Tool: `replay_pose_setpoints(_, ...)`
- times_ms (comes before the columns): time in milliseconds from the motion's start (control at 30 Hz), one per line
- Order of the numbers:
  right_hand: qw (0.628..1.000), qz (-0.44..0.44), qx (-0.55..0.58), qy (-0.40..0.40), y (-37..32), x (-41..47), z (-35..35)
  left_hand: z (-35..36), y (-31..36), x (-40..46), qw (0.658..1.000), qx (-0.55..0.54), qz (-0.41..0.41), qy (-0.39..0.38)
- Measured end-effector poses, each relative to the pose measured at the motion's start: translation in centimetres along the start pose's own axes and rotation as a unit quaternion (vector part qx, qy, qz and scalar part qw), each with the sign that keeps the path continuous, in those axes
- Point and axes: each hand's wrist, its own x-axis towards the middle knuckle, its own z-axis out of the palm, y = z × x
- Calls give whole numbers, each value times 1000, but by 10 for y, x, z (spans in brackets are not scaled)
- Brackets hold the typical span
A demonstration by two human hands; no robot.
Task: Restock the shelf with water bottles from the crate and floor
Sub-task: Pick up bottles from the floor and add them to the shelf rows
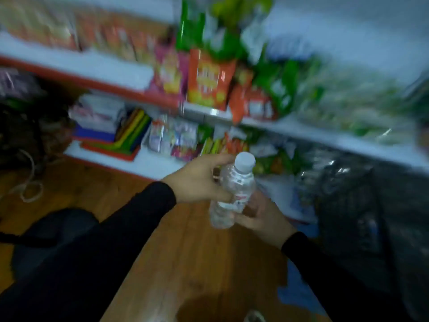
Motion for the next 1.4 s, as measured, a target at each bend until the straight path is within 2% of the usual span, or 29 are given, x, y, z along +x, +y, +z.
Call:
replay_pose_setpoints(200,985,-103,-1,136,-205,-50,-57,-90,198,-26,993,23,102,44)
replay_pose_setpoints(300,964,-143,-2,224,-277,-71,-84,-125,278,-34,974,141,146,98)
replay_pose_setpoints(433,933,-182,-16,309,-338,-101,-119,-166,339,-38,931,278,161,173)
replay_pose_setpoints(667,878,-229,-32,419,-405,-128,-196,-186,383,3,900,374,97,204)
replay_pose_setpoints(867,850,-262,-63,453,-442,-120,-268,-185,405,51,893,382,18,237)
replay_pose_setpoints(1000,855,-271,-48,439,-449,-95,-299,-191,400,78,885,395,-45,241)
replay_pose_setpoints(1133,869,-269,-45,412,-446,-65,-315,-199,393,97,876,422,-71,222)
replay_pose_setpoints(1400,905,-237,-23,352,-444,-15,-340,-216,389,118,850,496,-45,171)
